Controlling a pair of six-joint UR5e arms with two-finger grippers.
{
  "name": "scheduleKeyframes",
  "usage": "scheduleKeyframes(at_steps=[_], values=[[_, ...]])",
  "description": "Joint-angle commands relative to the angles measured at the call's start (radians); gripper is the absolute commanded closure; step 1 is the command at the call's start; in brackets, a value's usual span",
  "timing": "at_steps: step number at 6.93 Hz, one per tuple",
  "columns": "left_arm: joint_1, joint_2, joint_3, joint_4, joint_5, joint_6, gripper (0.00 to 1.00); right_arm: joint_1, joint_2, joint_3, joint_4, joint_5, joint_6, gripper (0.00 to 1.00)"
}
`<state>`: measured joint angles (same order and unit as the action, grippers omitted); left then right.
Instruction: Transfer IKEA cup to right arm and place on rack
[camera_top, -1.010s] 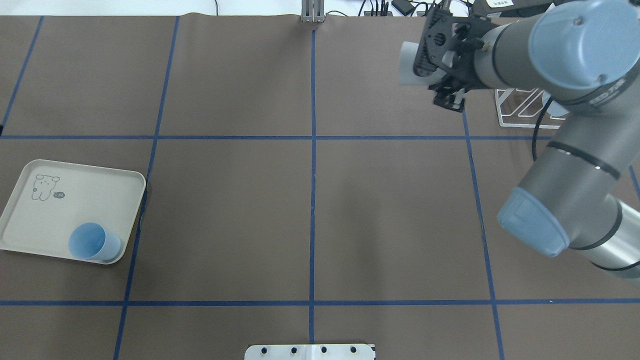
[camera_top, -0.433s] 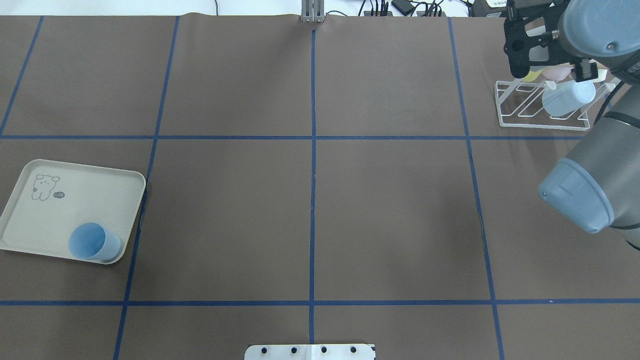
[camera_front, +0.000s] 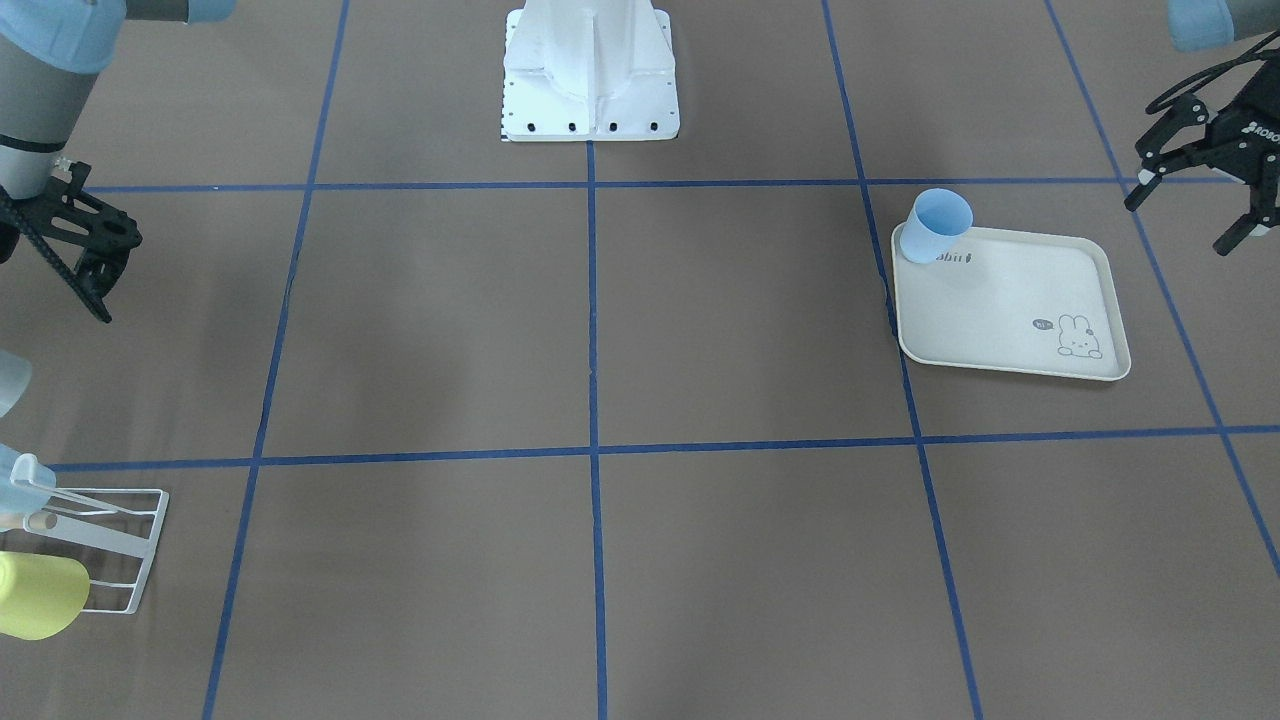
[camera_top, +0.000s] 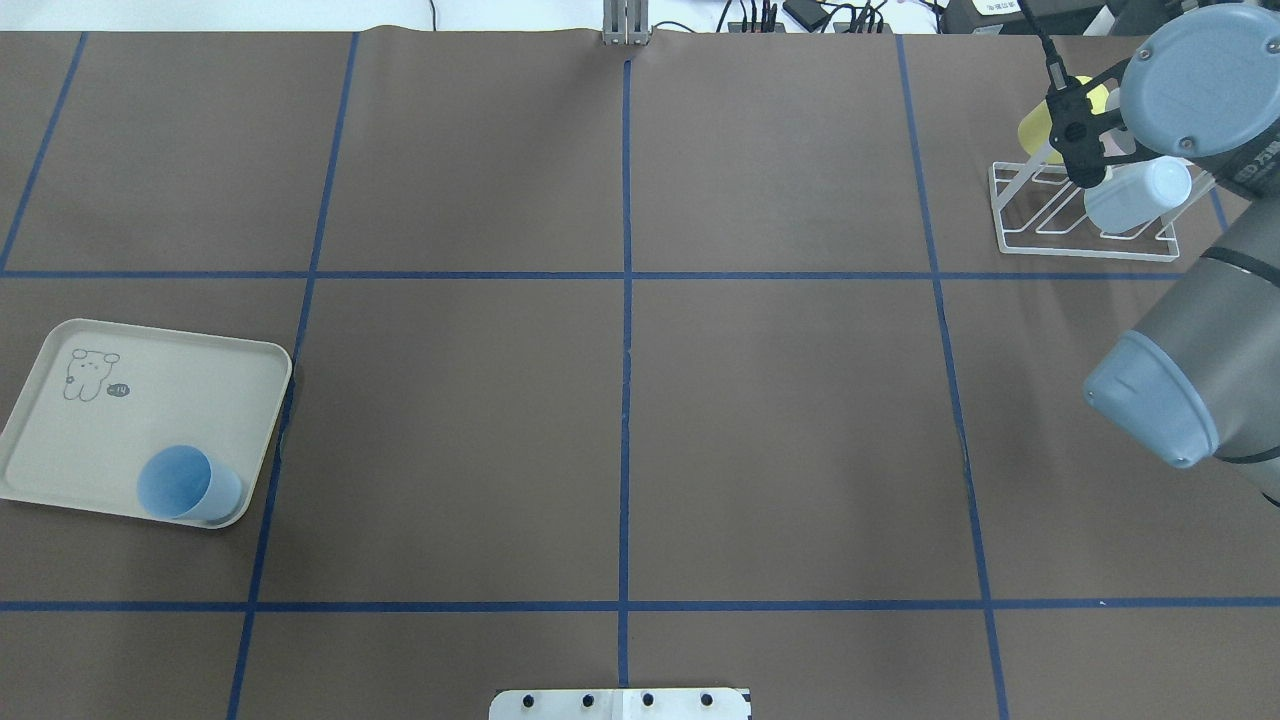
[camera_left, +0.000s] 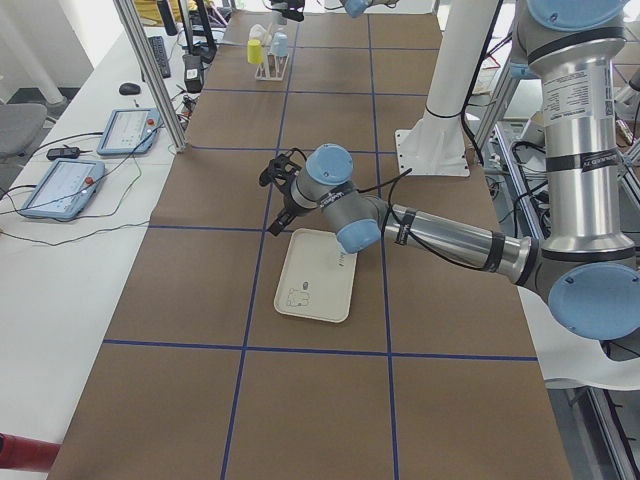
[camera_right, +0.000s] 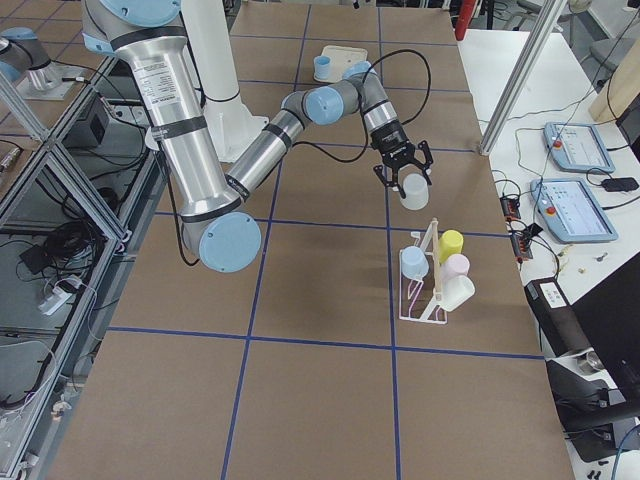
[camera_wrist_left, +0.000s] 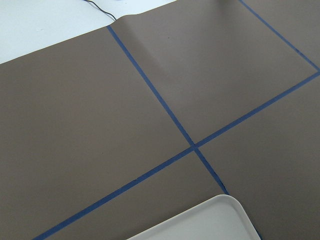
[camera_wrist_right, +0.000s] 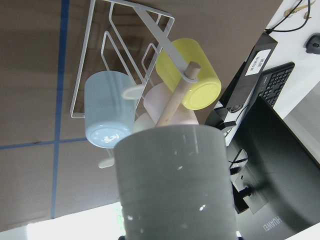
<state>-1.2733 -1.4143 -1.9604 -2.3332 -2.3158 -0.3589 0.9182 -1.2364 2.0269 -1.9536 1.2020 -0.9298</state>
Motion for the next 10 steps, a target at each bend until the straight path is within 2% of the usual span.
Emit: scheduleKeyframes(at_steps=[1, 3, 10], values=[[0.0, 0.0, 0.001, 0.0, -0.001, 0.0, 0.0, -0.002, -0.046, -0.092, 0.178, -0.004, 0.005, 1.0], [0.0, 0.0, 0.0, -0.003, -0.001, 0.0, 0.0, -0.012, -0.057, -0.141, 0.225, -0.005, 0.012, 1.0], [0.0, 0.0, 0.0, -0.008, -0.001, -0.002, 0.0, -0.041, -0.066, -0.178, 0.225, -0.012, 0.029, 1.0]])
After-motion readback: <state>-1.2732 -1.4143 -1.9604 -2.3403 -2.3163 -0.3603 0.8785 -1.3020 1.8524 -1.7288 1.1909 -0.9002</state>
